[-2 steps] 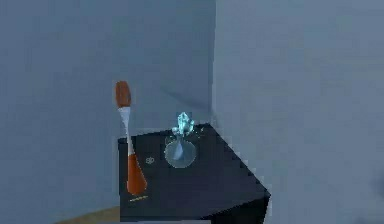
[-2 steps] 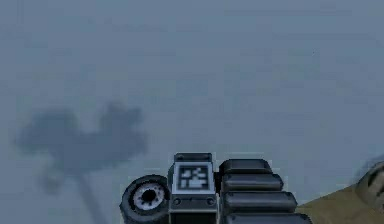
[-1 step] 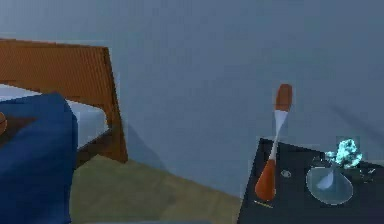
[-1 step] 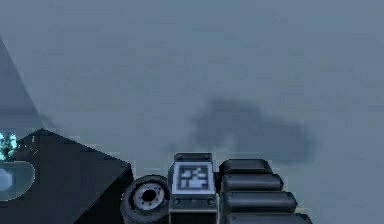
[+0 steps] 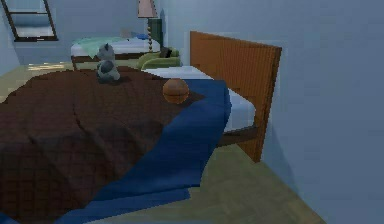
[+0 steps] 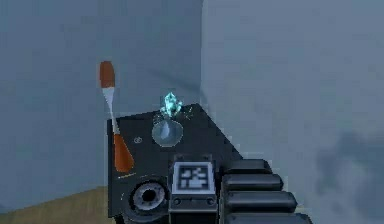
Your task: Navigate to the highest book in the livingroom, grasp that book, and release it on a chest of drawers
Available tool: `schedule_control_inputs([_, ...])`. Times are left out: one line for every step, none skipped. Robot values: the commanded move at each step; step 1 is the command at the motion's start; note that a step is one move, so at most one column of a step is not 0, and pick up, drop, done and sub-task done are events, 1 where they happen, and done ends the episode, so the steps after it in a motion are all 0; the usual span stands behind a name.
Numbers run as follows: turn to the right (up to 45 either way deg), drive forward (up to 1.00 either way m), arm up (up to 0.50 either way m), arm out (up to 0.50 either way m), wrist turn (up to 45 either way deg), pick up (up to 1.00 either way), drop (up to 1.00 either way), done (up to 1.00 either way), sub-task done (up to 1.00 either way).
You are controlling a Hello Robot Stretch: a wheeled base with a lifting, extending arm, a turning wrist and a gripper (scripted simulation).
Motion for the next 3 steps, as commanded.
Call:
schedule_control_inputs([-15.0, 0.0, 0.0, 0.0, 0.0, 0.0, 0.0, 0.0, 0.0])
schedule_control_inputs([0.0, 0.0, 0.0, 0.48, 0.0, 0.0, 0.0, 0.0, 0.0])
schedule_control_inputs([0.0, 0.0, 0.0, 0.0, 45.0, 0.0, 0.0, 0.0, 0.0])
